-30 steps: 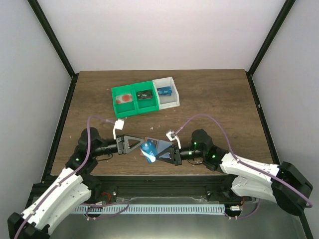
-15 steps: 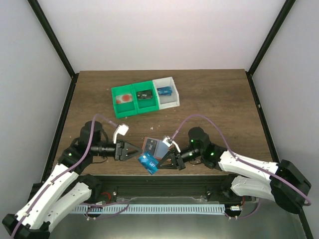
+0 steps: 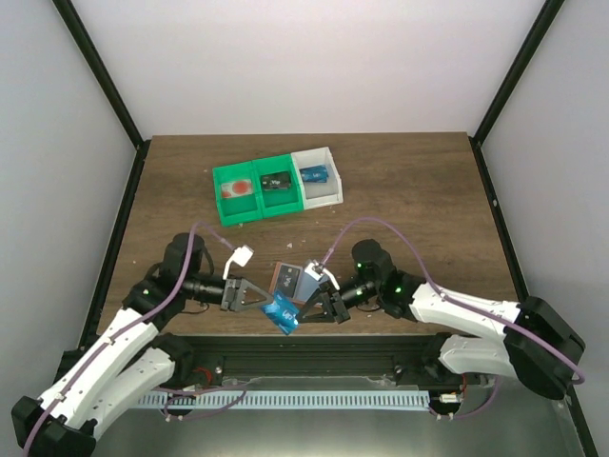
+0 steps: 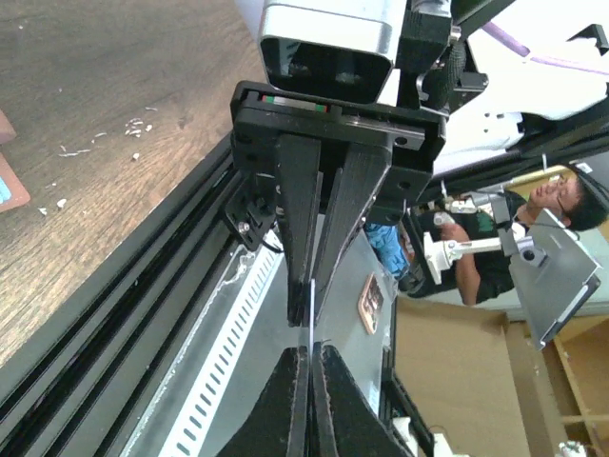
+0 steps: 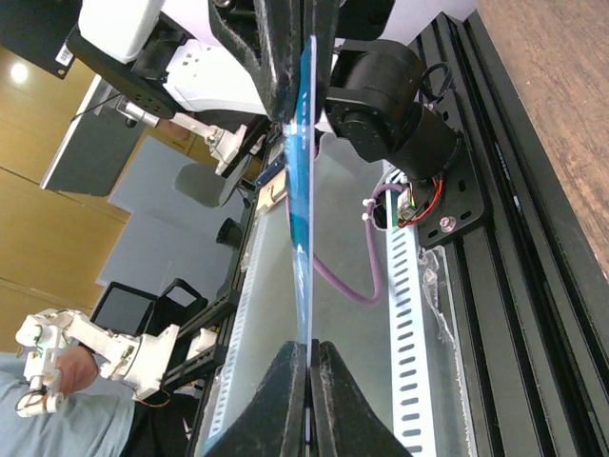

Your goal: Take the credit cards out of the card holder

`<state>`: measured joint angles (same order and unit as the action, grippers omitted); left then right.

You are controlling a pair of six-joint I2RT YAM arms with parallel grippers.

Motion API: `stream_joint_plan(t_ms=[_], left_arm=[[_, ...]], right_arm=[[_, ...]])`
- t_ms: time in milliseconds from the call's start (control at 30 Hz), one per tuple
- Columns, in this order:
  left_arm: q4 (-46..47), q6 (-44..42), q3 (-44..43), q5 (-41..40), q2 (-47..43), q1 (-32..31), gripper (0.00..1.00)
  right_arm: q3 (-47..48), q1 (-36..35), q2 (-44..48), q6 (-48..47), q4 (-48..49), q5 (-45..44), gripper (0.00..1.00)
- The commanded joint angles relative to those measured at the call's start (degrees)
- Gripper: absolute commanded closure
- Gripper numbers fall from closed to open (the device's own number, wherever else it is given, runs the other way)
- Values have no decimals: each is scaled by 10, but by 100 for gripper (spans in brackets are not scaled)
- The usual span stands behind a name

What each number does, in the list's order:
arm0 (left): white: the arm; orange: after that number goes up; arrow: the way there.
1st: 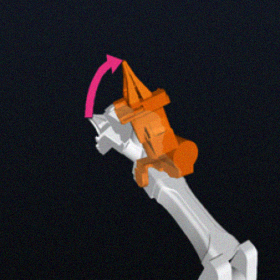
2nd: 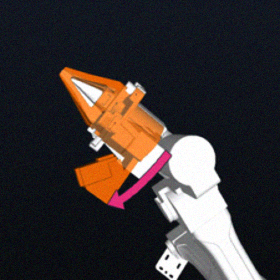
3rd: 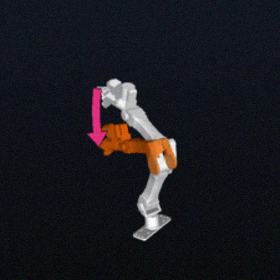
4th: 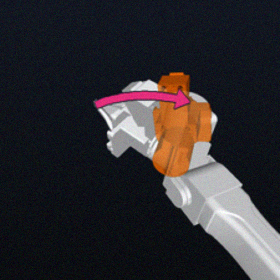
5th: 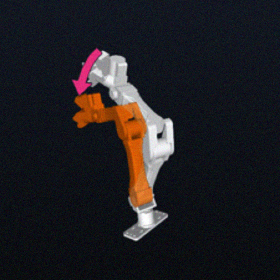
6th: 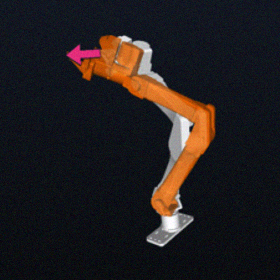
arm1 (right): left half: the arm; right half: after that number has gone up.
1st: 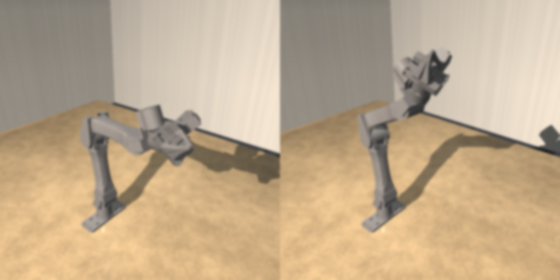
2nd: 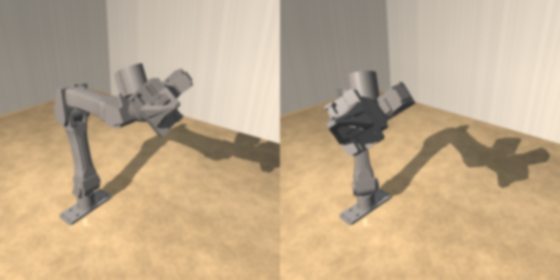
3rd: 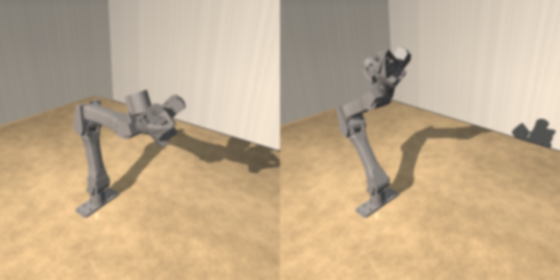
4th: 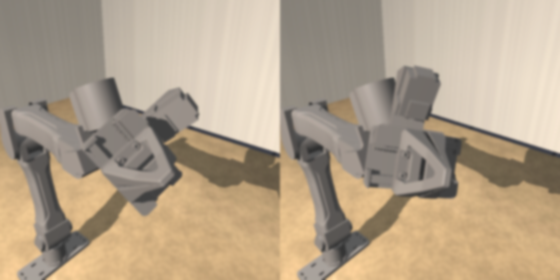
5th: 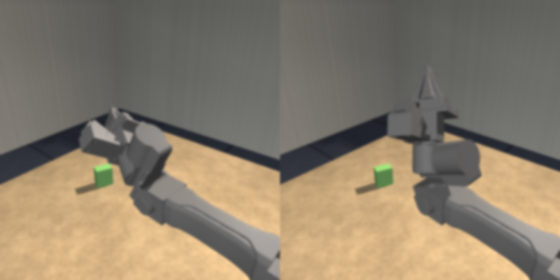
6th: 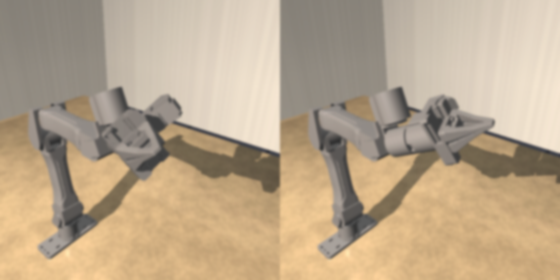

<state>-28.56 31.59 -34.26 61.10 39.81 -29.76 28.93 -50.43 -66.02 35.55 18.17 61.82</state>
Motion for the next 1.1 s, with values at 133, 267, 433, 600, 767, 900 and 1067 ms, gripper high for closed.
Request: stream_joint_plan(t_ms=[133, 267, 433, 600, 767, 900, 1067], left_arm=[[55, 25, 10, -9, 2, 1, 100], [102, 59, 25, -34, -10, 1, 100], [205, 161, 63, -133, -54, 1, 100], [309, 266, 115, -258, -112, 1, 100], [356, 317, 155, -360, -145, 2, 100], [436, 379, 196, -412, -153, 1, 100], [485, 409, 209, -448, -133, 1, 100]], right_arm=[[29, 2, 19, -15, -20, -73, 82], [-9, 2, 58, 18, 19, -150, 56], [-67, 2, 88, 131, 131, -246, 39], [-107, 2, 74, 235, 269, -308, 29], [-110, 2, 21, 309, 356, -348, 29], [-81, 2, -34, 328, 392, -327, 31], [-63, 1, -77, 371, 441, -346, 49]])
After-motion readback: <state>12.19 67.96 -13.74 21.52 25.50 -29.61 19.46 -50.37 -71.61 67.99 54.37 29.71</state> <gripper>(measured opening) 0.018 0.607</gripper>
